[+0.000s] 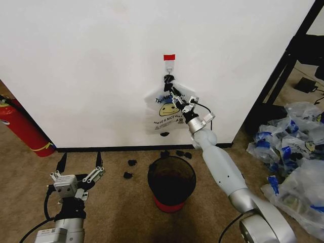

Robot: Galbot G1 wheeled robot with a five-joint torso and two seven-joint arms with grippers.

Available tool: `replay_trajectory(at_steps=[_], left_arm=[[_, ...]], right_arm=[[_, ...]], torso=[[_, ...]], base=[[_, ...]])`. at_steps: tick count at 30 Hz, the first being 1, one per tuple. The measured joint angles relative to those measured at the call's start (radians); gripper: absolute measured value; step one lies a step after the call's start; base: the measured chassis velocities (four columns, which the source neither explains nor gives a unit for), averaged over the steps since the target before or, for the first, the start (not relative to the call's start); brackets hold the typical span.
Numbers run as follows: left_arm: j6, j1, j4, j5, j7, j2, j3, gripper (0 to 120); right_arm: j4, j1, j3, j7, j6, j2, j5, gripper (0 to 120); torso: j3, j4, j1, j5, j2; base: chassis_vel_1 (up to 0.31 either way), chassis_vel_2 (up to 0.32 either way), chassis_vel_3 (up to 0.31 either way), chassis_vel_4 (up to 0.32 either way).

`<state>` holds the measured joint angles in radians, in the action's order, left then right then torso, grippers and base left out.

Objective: Pick up the garbage bag from the wall and place it over the trash bin.

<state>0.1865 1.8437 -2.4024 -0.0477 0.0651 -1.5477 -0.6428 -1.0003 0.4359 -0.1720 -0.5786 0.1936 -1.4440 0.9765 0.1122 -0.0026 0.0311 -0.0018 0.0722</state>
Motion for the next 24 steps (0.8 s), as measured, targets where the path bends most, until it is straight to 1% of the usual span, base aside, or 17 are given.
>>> replay_trajectory(at_steps=[7,13,15,16,21,24], left_arm=[[0.000,-0.002,0.002,-0.008,0.002,0.005,-0.010,100],[0.001,-0.004,0.003,-0.011,0.002,0.005,-0.011,100],[0.001,-0.004,0.003,-0.011,0.002,0.005,-0.011,100],[0.001,-0.005,0.004,-0.011,0.002,0.005,-0.010,100],[0.001,-0.007,0.005,-0.011,0.002,0.003,-0.008,100],[0.001,-0.007,0.005,-0.008,0.002,0.001,-0.006,100]], right_arm=[[0.019,-0.006,0.002,-0.002,0.002,-0.012,-0.002,33],[0.004,-0.006,0.008,-0.001,-0.002,-0.011,-0.002,34],[-0.006,-0.012,0.012,-0.003,-0.006,-0.009,-0.003,34],[-0.015,-0.012,0.013,-0.007,-0.006,-0.006,-0.003,36],[-0.030,-0.003,0.016,-0.010,-0.013,0.004,-0.004,39],[-0.035,-0.002,0.017,-0.014,-0.016,0.011,-0.004,39]], torso=[[0.000,0.0006,0.000,-0.0001,0.000],[0.001,0.0005,0.000,0.0001,0.000],[0.000,0.0021,0.001,0.0004,0.000],[0.000,0.0030,0.000,-0.0003,0.000],[0.000,0.0029,0.001,0.0000,0.000],[0.000,0.0013,0.001,0.0000,0.000]], base=[[0.000,0.000,0.000,0.000],[0.000,0.000,0.000,0.000],[0.000,0.000,0.000,0.000],[0.000,0.000,0.000,0.000],[0.000,0.000,0.000,0.000],[0.000,0.000,0.000,0.000]])
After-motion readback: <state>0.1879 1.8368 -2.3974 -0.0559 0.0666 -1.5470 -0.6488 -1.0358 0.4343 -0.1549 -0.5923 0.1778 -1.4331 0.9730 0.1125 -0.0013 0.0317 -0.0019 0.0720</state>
